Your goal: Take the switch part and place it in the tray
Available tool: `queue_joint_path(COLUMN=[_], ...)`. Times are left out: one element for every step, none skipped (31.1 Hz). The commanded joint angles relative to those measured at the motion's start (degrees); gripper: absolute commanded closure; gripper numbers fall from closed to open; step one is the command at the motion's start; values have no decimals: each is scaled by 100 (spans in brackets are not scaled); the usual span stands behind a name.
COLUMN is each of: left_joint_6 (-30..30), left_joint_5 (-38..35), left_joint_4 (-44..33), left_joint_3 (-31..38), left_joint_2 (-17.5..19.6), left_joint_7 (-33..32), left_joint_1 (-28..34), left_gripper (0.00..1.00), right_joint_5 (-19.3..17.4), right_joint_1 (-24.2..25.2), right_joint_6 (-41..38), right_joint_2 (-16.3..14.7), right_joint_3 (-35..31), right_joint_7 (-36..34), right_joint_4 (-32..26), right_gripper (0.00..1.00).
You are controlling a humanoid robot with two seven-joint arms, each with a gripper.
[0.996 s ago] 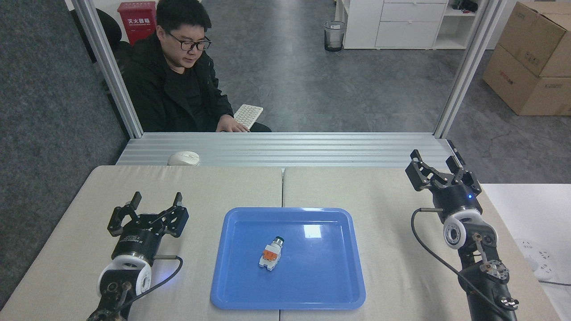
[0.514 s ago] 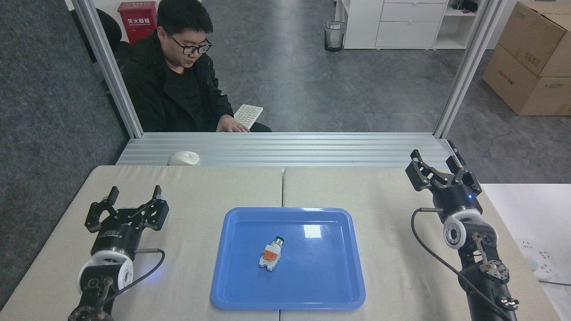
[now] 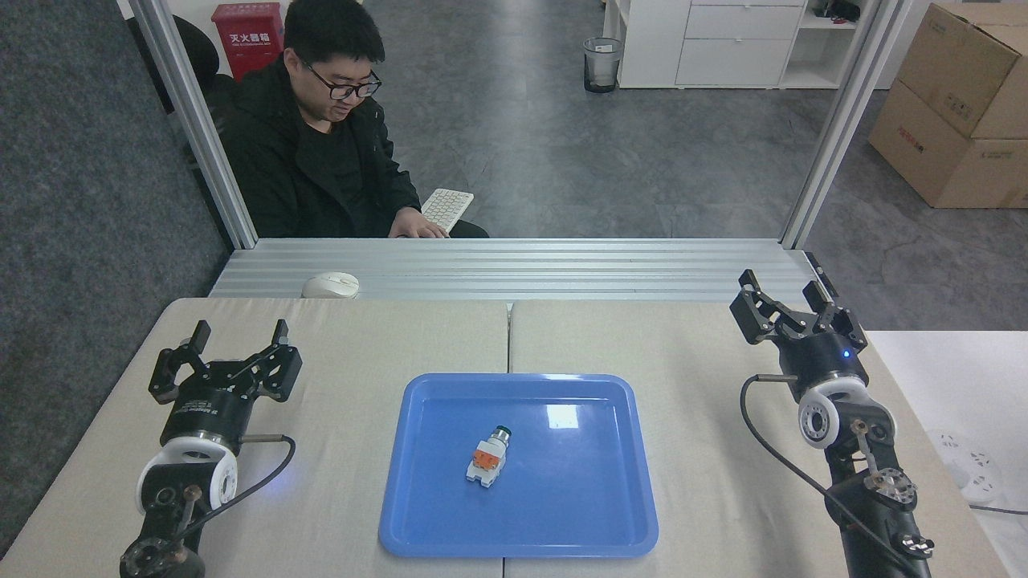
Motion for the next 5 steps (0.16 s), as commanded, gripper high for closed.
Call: queue_joint_path(left_joint_6=[20,29,38,38,38], left_joint_5=[-126,-187,-249,-319,-372], left_joint_4=[-21,-21,-21,-21,-21], left_joint_3=[-403,-439,-439,-448,-457], left_joint_2=[-192,-218,-244,-288,-341], left_joint_7=[-6,-6,-6,-6,-6], left_joint_1=[-1,-10,-10,-18,-27], left_gripper=[0,0,0,0,0], right_joint_5=[0,0,0,0,0], right_joint_1=[0,0,0,0,0], right_joint_6=[3,3,3,3,3], right_joint_2=[-2,-2,-2,-2,-2], right_joint_3=[9,0,0,0,0], right_joint_7=[3,3,-5,3,3], right_joint_4=[4,4,4,4,4], right_gripper=[0,0,0,0,0])
